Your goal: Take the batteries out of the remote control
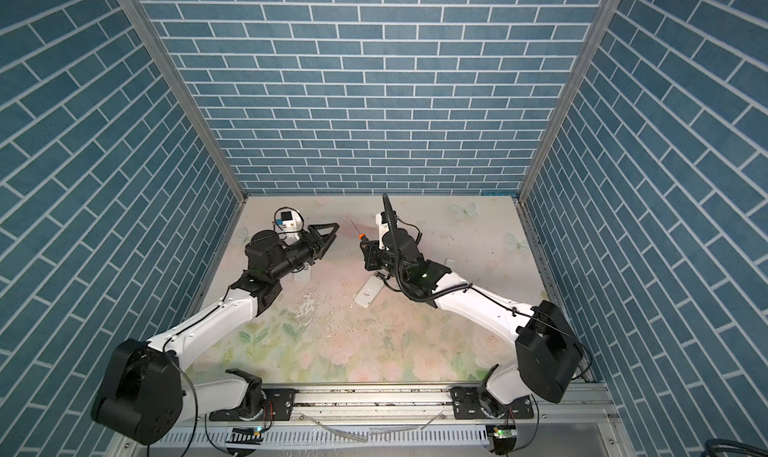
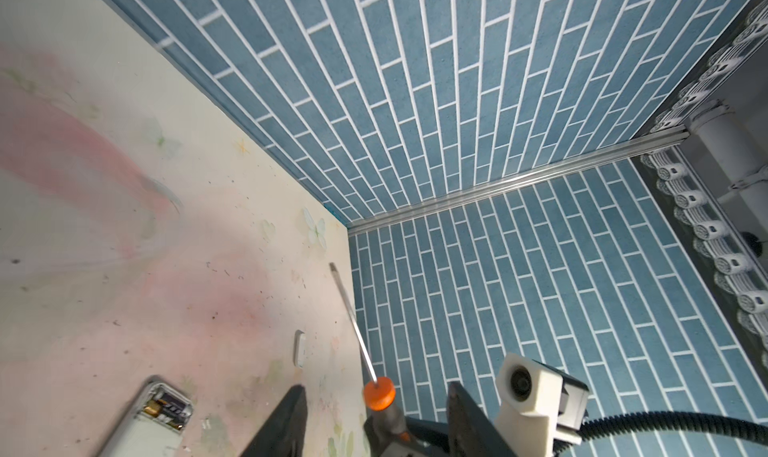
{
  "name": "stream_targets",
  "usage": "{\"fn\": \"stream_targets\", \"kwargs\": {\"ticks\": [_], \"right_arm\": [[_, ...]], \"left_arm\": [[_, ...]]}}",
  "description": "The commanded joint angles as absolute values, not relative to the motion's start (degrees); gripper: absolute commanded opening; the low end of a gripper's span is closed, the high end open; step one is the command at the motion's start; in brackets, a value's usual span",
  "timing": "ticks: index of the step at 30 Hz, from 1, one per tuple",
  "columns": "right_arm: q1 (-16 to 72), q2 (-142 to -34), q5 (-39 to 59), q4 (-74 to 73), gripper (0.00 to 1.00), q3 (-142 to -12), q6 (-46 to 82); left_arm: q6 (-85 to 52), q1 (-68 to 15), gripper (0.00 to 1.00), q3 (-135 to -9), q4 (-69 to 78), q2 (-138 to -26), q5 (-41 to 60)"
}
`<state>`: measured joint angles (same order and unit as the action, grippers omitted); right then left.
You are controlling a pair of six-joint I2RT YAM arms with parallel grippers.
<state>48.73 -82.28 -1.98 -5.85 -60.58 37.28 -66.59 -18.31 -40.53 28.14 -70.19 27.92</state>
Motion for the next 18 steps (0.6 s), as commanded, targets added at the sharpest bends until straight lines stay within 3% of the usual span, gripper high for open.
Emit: {"fn": "stream_targets", "kwargs": {"ticks": [1,8,18], "right_arm": [[46.45,-77.37,2.58,-0.64,0.00,-58.98,40.51],[43.28,-74.24,10.47,12.44,0.00,-61.08,43.89],[38.39,-72.86,19.40,10.86,0.00,-56.55,58.35]], "left_arm": [[-57.35,-17.25,0.59,-40.19,17.82,-67.06,29.00],[-45.64,-17.14,0.65,-40.95,3.43,-63.21,28.43],[-32.40,-20.60,0.69,-42.81,-10.46,-61.35,23.52]]}}
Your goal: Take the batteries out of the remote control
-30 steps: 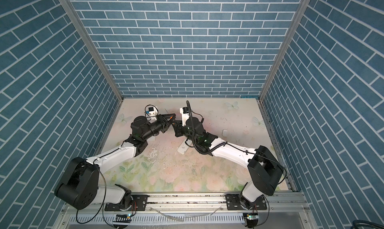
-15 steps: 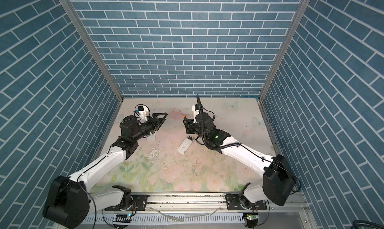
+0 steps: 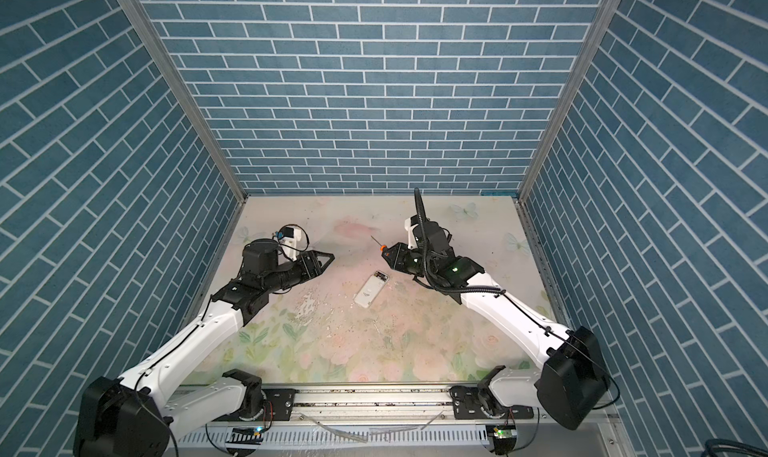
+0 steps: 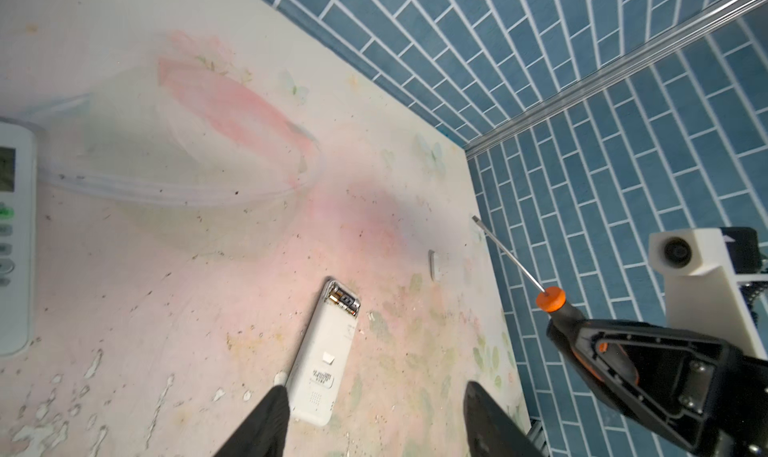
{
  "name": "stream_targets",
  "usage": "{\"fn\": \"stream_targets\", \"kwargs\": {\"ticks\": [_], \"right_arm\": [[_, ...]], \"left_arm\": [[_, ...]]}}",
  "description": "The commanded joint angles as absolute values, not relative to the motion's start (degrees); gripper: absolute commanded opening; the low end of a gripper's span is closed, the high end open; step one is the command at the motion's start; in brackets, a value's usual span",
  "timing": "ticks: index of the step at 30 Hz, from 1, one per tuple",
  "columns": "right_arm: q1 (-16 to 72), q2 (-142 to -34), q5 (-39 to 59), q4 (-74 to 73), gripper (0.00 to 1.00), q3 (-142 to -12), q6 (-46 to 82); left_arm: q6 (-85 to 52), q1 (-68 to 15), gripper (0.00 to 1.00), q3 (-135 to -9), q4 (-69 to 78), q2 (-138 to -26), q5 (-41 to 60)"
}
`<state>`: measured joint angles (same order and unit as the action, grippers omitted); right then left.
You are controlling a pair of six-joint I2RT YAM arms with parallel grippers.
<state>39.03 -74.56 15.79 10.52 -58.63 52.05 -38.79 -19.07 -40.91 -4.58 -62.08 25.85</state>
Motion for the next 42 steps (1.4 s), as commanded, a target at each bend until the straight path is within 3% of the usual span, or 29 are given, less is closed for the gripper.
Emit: {"fn": "stream_targets", "kwargs": {"ticks": [1,6,16,32,42], "right_arm": [[38.11,-72.82,19.58,11.20,0.00,-56.59,58.73],[37.53,-72.87,20.30,13.48,0.00,-56.85,58.67],[36.80,-71.37,21.99,11.90,0.00,-54.33,60.79],[37.09,-75.77,23.84,-21.17,0.00,-43.14,62.98],[39.06,-82.04,24.11,-33.44,0.00,-44.52,66.23]], "left_arm": [[-31.58,-21.35,0.70,-42.96,-10.98,-61.59,22.85],[-28.13,-25.72,0.75,-43.99,-12.84,-63.54,19.20],[-26.25,-31.29,0.75,-44.50,-11.45,-66.98,15.27],[-60.06,-31.20,0.69,-41.31,23.27,-73.07,28.26],[-65.74,-31.36,0.65,-42.07,32.31,-77.17,27.33]]}}
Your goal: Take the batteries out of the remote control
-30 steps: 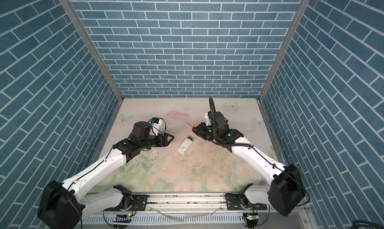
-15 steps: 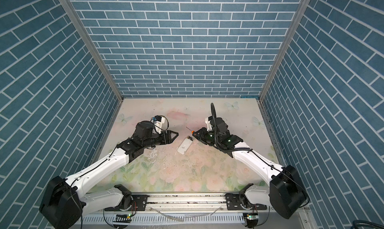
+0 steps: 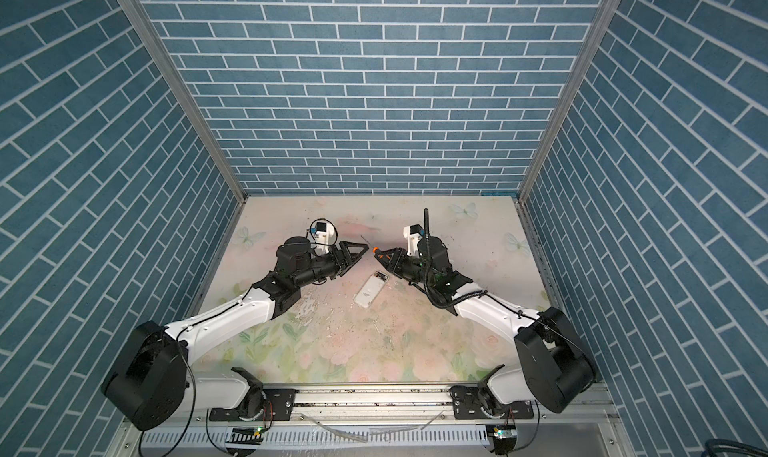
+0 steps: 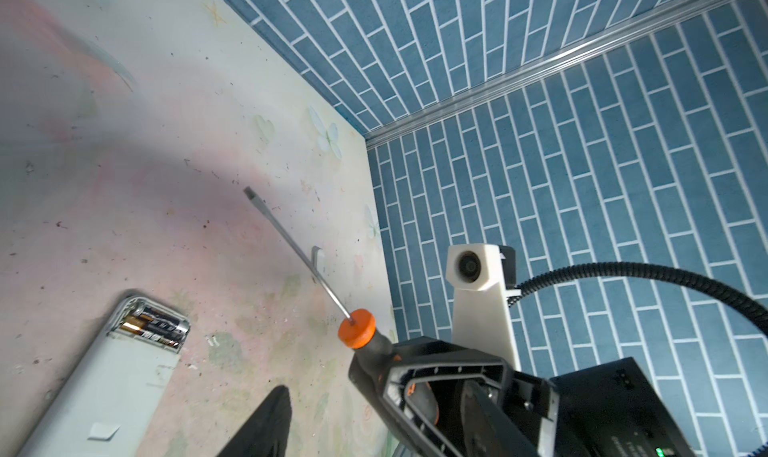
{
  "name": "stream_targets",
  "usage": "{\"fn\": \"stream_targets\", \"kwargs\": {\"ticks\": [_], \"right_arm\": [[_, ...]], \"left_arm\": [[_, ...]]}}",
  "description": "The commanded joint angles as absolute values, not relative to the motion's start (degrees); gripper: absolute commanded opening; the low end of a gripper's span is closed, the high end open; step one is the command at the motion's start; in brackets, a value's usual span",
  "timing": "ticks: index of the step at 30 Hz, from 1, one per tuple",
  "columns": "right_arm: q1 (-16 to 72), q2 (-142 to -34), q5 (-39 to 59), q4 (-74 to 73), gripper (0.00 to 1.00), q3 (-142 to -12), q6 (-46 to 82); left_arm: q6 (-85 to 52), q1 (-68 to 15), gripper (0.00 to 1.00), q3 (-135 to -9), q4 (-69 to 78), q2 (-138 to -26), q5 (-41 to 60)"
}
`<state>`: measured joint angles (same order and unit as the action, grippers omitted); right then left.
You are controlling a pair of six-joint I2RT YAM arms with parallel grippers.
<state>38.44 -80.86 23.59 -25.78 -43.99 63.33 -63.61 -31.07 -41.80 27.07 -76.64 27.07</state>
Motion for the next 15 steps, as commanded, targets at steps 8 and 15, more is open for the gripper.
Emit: {"fn": "stream_targets", "kwargs": {"ticks": [8,15], "right_arm": [[40.76,-85.45,23.34,-40.56,0.00,-45.64,68.94],[41.92,-87.08,23.20,-42.29,0.00,-46.72,69.85]], "left_arm": [[-66.01,-31.29,0.55,-42.84,34.29,-80.12,26.90],[-64.85,-31.29,0.49,-44.49,34.61,-81.81,26.18]]}}
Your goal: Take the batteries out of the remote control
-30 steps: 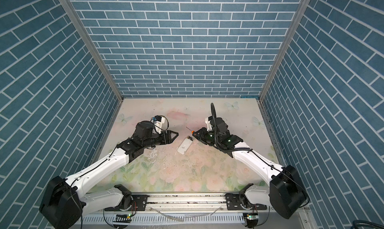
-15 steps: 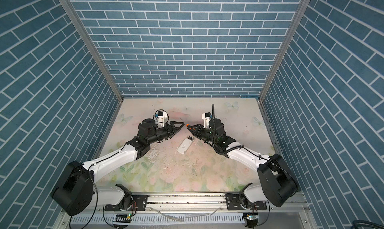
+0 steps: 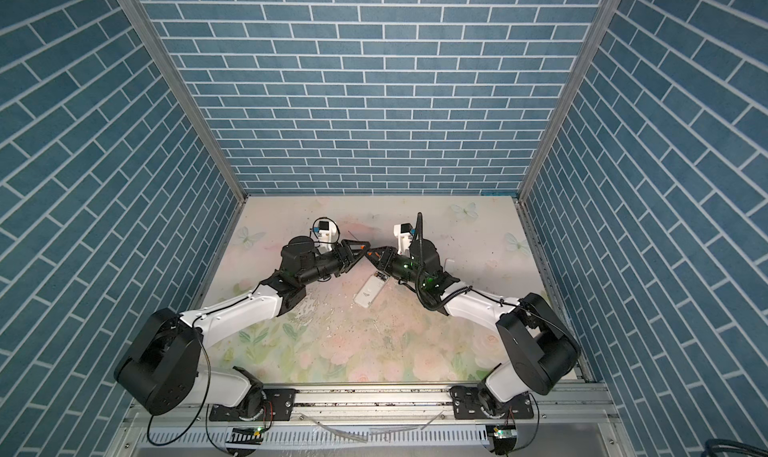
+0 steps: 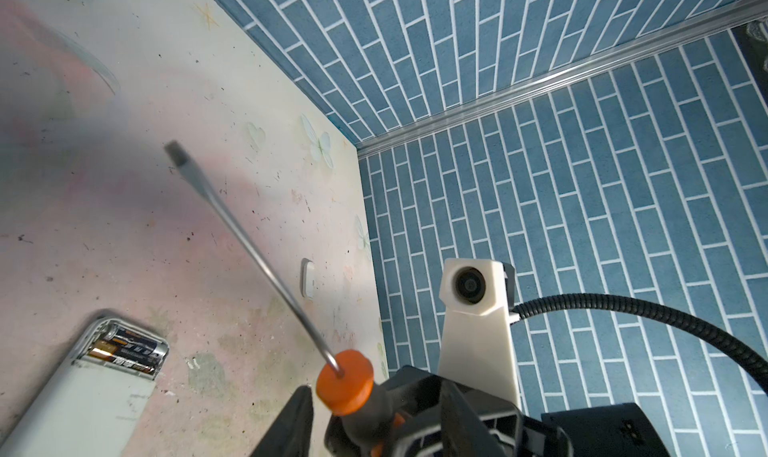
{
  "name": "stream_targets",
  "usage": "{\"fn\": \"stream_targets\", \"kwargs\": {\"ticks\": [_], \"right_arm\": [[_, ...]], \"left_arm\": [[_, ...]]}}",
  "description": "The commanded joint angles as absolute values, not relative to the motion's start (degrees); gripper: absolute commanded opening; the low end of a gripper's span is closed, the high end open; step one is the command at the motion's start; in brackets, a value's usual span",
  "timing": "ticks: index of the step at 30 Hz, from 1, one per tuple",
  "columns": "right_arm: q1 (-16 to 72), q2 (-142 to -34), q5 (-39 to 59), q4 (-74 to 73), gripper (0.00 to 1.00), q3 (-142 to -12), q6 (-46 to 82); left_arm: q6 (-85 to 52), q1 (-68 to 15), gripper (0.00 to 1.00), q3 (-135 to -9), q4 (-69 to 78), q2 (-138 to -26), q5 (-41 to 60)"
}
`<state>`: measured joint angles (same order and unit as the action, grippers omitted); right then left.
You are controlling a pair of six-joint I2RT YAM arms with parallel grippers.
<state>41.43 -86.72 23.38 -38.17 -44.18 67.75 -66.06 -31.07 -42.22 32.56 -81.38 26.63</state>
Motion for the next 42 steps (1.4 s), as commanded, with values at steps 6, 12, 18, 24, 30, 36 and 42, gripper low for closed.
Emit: {"fn": "stream_targets", "kwargs": {"ticks": [6,12,18,24,30,36,42], "right_arm": [[42.45,-87.00,22.71,-42.89,0.00,-46.33,70.04],[42.45,-86.67,22.72,-43.20,0.00,-45.71,70.01],[42.54,-86.81,22.88,-42.89,0.00,-45.89,69.90],[42.54,-86.35,22.96,-42.64,0.00,-45.44,69.82],[42.58,-86.30,23.12,-42.54,0.00,-45.35,69.55],[42.55,-86.13,22.80,-41.05,0.05,-45.43,68.07],[42.62,-85.43,21.79,-36.45,0.37,-46.62,63.74]], "left_arm": [[-64.03,-31.26,0.42,-45.44,34.27,-82.92,25.51],[-63.78,-30.50,0.35,-44.65,34.63,-82.86,24.70],[-63.65,-30.22,0.31,-45.18,34.88,-83.32,24.47],[-63.54,-29.78,0.21,-44.96,35.24,-83.67,24.09],[-63.66,-29.64,0.05,-44.87,35.60,-83.85,24.01],[-64.31,-29.62,0.00,-44.44,35.17,-83.06,23.61],[-66.56,-29.47,0.00,-44.87,35.38,-82.47,23.91]]}}
